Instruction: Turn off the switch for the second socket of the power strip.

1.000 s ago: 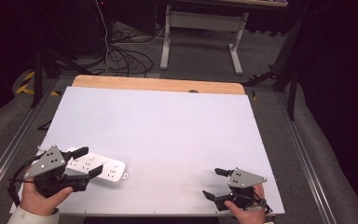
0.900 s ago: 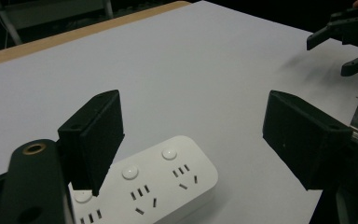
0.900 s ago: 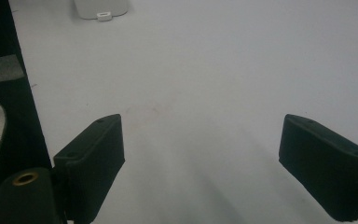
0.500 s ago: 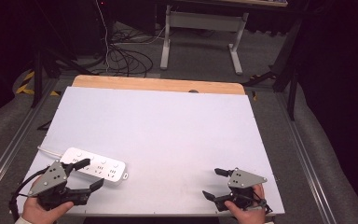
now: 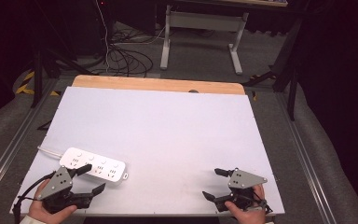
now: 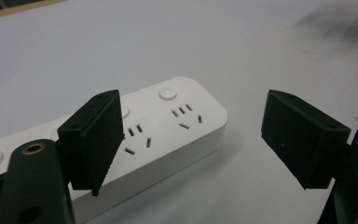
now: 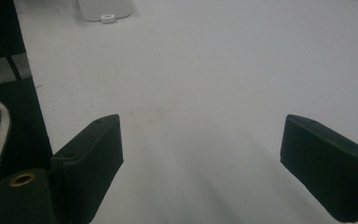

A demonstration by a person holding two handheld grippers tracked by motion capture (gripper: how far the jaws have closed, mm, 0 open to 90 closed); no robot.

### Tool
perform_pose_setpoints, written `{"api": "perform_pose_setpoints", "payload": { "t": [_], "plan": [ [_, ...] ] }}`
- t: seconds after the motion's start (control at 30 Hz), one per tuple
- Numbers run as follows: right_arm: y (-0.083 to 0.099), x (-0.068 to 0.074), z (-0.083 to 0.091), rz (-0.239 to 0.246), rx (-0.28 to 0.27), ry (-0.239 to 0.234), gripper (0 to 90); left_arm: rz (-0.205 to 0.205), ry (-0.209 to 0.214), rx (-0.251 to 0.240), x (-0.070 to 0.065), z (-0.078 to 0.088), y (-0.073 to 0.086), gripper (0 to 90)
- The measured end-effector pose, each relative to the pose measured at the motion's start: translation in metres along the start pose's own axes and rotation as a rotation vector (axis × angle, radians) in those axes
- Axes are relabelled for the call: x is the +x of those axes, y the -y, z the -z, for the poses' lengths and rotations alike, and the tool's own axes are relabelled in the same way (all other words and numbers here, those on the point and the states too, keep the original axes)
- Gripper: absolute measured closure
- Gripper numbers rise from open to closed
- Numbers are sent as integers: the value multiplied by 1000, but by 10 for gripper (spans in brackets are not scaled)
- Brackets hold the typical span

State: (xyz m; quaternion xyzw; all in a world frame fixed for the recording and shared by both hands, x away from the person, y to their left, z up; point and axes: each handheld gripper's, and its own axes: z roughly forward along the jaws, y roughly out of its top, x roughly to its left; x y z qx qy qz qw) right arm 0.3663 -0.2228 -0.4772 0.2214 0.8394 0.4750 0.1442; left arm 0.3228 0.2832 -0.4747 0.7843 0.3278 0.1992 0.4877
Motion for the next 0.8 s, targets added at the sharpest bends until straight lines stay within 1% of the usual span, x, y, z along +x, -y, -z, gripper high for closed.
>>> {"api": "perform_pose_setpoints", "payload": {
  "t": [0.07,0.17,0.2,0.3,0.4,0.47,0.57,0.67,0.73,0.8],
  "plan": [
    [0,0,0,0,1,0,133,17,2,-3,0,-1,2,217],
    [0,0,-1,-2,3,-2,130,30,1,-6,-1,-2,3,216],
    [0,0,-1,-3,4,-3,130,22,-7,0,-1,-2,3,216],
    [1,0,-1,-6,0,-5,130,-1,-51,8,-1,-2,1,217],
    [1,-1,-1,-7,-1,-5,129,6,-47,-1,-2,-2,-1,217],
    [1,-1,-1,-9,0,-6,129,-3,-41,-11,-2,0,-2,217],
    [1,-1,-2,-10,0,-7,128,-3,-34,-26,-3,1,-3,217],
    [1,-1,-2,-12,0,-7,128,-1,-45,-18,-2,2,-3,221],
    [1,-1,-2,-13,-1,-6,128,12,-30,-18,-2,3,-3,222],
    [1,-2,-1,-12,-2,-7,128,17,-22,-20,-1,4,-3,222]
  ]
}}
